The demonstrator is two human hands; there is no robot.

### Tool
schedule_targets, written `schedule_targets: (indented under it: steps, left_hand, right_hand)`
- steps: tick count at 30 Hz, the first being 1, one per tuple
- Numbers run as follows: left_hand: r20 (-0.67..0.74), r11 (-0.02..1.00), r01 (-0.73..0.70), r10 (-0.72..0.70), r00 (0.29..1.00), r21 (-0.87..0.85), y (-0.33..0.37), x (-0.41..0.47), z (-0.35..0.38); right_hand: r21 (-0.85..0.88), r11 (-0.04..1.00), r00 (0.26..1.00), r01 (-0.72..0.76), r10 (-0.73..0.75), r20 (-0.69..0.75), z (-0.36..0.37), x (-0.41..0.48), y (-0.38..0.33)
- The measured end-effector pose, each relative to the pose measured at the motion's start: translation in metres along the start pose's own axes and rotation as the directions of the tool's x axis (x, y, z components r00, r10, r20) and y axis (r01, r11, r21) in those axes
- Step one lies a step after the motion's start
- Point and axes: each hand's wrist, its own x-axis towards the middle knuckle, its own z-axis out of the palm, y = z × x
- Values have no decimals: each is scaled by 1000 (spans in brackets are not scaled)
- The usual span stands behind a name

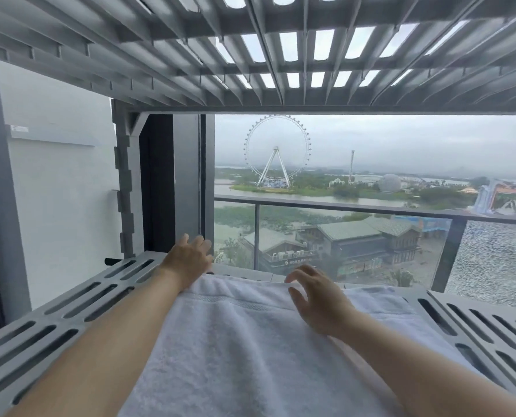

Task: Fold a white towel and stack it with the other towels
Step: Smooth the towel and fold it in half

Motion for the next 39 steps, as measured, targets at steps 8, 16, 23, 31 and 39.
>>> schedule_targets:
  steps: [8,16,23,31,39]
  left_hand:
    - [241,571,171,48,969,-803,79,-68,-107]
    - [494,675,279,145,858,-683,82,-117,-125]
    - [448,695,213,175,877,-687,76,-108,-111]
    - [344,597,179,173,923,-782,85,-136,-161]
    - [306,611,46,329,893,-790,75,-219,-187]
  right_hand:
    - [-157,981,876,-112,172,451,-12,-54,-19]
    - [-158,975,833,-159,218,509,-26,-53,5]
    - [-62,989,864,-135,148,481,-42,-92,-3]
    - [-35,996,875,-86,92,476,-88,-150,-27]
    - [-222,975,818,8,121,563,-100,-206,-72]
